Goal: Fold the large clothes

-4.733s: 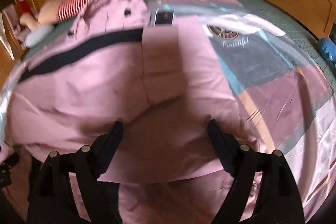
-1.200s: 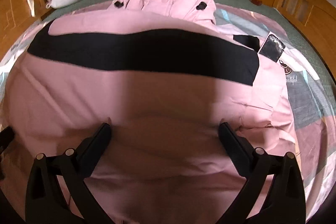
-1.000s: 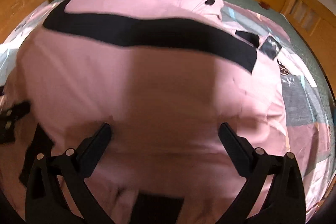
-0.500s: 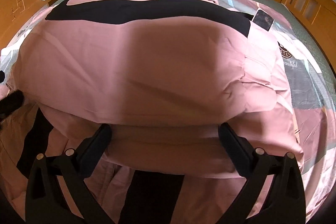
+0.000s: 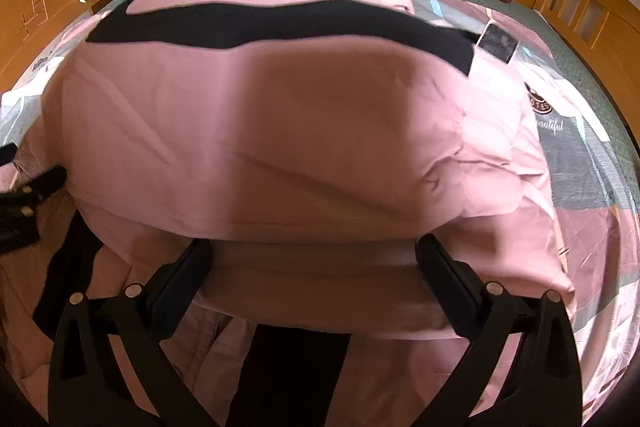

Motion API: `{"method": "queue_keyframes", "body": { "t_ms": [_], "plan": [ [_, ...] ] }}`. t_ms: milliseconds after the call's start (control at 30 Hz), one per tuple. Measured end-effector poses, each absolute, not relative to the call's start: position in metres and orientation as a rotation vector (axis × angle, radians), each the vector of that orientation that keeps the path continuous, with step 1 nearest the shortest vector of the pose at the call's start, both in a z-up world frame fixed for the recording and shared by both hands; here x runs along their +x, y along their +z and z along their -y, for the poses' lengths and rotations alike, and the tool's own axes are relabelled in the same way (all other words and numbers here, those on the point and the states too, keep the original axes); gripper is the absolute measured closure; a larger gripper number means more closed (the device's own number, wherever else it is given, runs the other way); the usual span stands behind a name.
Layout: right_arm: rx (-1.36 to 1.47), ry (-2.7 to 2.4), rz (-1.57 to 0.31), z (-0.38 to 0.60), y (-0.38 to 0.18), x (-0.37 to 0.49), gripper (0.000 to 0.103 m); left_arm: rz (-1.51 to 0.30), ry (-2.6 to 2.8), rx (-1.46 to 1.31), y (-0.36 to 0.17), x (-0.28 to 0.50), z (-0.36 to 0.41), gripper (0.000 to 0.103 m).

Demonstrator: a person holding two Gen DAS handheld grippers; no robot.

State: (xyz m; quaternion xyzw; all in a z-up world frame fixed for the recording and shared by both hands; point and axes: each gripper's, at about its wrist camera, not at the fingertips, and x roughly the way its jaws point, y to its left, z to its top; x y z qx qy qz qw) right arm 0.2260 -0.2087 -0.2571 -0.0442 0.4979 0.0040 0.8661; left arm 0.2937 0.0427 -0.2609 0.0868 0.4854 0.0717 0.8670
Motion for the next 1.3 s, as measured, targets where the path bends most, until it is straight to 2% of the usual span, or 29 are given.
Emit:
{"method": "queue_keyframes", "body": {
  "t_ms": [200, 367, 433, 567, 600, 800, 1033, 1200, 1300],
  "plan": [
    [-0.063, 0.003, -0.819, 0.209, -0.220, 0.210, 0.001, -1.070, 0.168, 0.231, -0.275, 0.292, -0.036, 0.002],
    [0.008, -0.004, -0.730, 0.219, -0.207, 0.202, 0.001, -1.064, 0.178, 0.234, -0.273, 0.284, -0.036, 0.002],
    [0.020, -0.002, -0.766, 0.222, -0.212, 0.210, 0.001, -1.052, 0.172, 0.225, -0.270, 0.282, -0.037, 0.002],
    [-0.045, -0.032, -1.001, 0.219, -0.254, 0.234, 0.001, -1.011, 0.131, 0.148, -0.258, 0.276, -0.043, 0.002],
    [-0.034, -0.024, -1.012, 0.221, -0.259, 0.236, 0.001, -1.002, 0.122, 0.129, -0.255, 0.274, -0.044, 0.002],
    [-0.027, -0.028, -1.016, 0.222, -0.247, 0.235, 0.001, -0.990, 0.121, 0.094, -0.253, 0.274, -0.043, 0.002],
    [0.031, -0.017, -0.766, 0.236, -0.166, 0.219, 0.001, -0.999, 0.145, 0.133, -0.259, 0.274, -0.038, 0.002],
    [0.106, -0.060, -0.822, 0.264, -0.178, 0.236, 0.001, -1.004, 0.169, 0.193, -0.267, 0.274, -0.030, 0.002],
    [0.205, -0.065, -0.812, 0.282, -0.164, 0.251, 0.001, -0.998, 0.174, 0.199, -0.268, 0.273, -0.029, 0.002]
  ]
}}
